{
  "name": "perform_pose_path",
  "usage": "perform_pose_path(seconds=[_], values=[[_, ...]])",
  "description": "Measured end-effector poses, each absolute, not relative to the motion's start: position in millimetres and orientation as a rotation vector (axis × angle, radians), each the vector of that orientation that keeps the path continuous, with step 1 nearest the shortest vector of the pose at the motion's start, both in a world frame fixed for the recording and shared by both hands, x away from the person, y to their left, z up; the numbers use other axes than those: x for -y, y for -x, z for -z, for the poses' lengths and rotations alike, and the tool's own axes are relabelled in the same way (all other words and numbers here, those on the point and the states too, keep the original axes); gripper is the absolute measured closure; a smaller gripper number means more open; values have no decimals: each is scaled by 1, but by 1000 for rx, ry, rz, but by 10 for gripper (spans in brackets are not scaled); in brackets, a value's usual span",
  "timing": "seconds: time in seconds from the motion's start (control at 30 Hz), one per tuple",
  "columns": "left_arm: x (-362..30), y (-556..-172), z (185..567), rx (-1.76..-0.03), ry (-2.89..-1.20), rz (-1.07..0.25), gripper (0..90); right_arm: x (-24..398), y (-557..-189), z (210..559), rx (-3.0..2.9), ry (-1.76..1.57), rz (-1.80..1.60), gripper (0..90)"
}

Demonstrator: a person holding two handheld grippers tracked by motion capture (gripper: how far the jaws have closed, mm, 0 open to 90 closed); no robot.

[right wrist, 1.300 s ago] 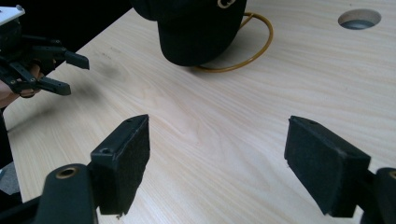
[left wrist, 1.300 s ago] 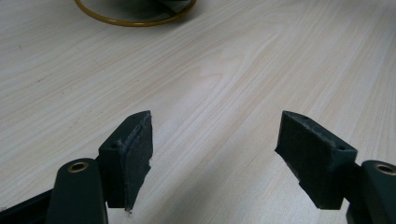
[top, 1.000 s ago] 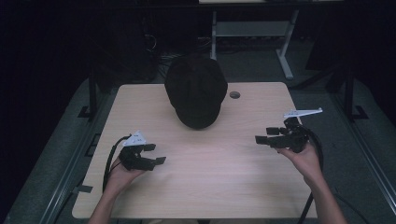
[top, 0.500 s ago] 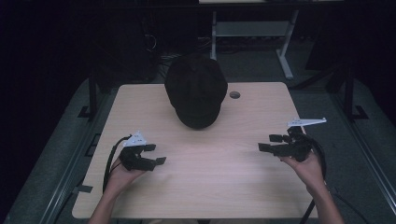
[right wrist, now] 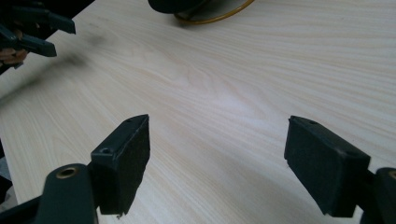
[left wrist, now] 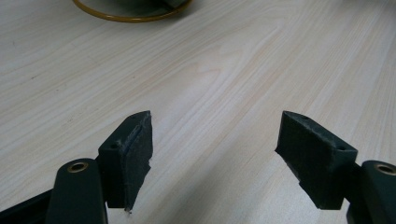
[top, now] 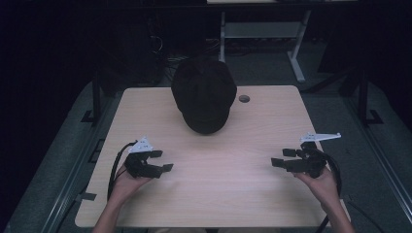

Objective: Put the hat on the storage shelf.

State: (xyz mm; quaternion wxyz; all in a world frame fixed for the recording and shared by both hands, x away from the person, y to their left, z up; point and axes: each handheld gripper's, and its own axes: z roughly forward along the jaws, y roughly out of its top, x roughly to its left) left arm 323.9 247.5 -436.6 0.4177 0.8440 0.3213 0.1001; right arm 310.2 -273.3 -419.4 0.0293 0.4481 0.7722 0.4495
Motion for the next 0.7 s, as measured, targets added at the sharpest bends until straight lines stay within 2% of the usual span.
perform_pose_path(seconds=[0.7], values=[[-243, -324, 438, -780, -2092, -221, 260, 271, -271, 441, -2286, -1320, -1486, 220]])
